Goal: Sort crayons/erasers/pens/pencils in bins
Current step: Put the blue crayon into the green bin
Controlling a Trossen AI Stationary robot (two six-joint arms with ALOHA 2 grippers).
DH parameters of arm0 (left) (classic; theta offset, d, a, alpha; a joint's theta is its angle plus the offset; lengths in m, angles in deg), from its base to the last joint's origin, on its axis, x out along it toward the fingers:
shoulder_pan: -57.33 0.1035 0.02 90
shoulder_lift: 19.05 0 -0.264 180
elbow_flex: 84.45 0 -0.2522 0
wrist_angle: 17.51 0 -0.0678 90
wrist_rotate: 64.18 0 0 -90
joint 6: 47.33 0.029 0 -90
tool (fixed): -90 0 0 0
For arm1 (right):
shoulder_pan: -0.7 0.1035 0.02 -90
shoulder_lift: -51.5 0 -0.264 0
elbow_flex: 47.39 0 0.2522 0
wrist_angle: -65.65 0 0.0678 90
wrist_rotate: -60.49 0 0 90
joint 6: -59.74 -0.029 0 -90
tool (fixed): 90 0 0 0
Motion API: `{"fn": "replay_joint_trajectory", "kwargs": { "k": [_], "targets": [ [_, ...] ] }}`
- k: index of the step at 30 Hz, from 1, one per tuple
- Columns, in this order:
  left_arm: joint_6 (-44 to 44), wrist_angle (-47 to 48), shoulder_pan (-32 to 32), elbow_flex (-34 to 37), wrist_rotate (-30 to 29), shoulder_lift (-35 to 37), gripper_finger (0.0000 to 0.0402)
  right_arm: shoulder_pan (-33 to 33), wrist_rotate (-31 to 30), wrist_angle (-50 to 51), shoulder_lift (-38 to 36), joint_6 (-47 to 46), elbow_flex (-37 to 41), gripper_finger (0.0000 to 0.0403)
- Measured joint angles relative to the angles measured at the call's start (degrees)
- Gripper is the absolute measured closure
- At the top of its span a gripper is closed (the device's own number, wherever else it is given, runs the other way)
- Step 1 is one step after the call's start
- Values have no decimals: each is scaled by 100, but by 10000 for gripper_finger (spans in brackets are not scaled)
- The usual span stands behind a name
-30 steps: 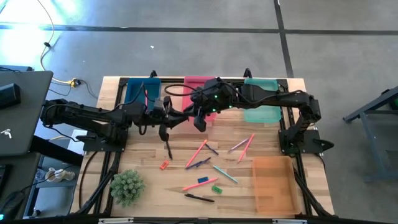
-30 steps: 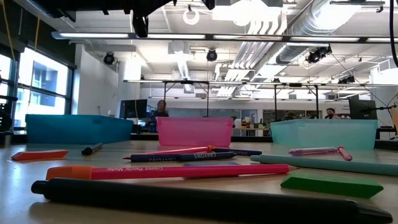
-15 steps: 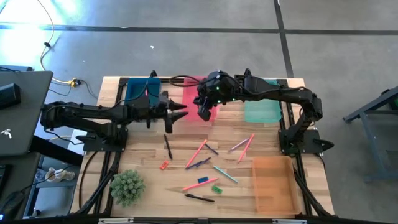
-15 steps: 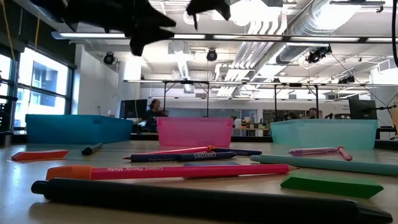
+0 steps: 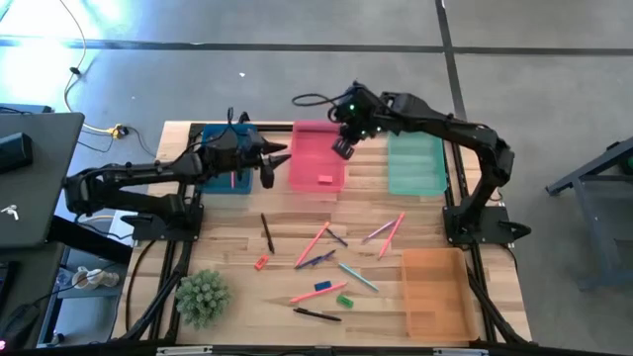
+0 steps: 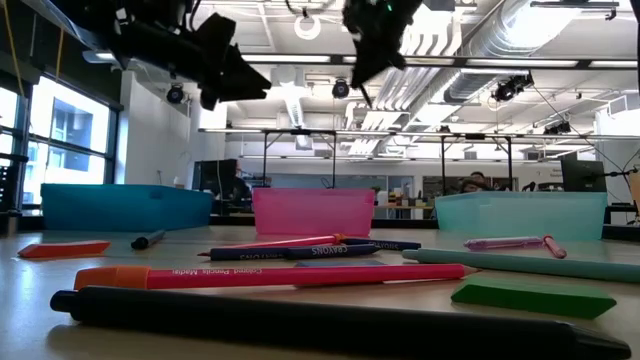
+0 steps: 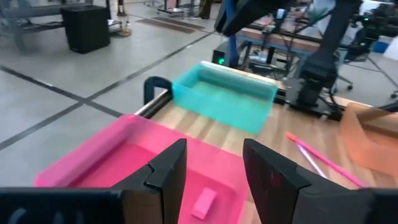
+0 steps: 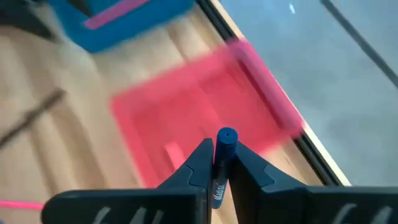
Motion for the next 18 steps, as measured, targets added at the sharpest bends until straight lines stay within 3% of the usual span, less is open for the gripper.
{"fn": "replay_joint_trajectory", "kwargs": {
  "k": [18],
  "targets": [
    [-45, 680, 1218, 0, 15, 4, 257, -1784, 627, 213, -111, 677, 1188, 380]
  ]
}}
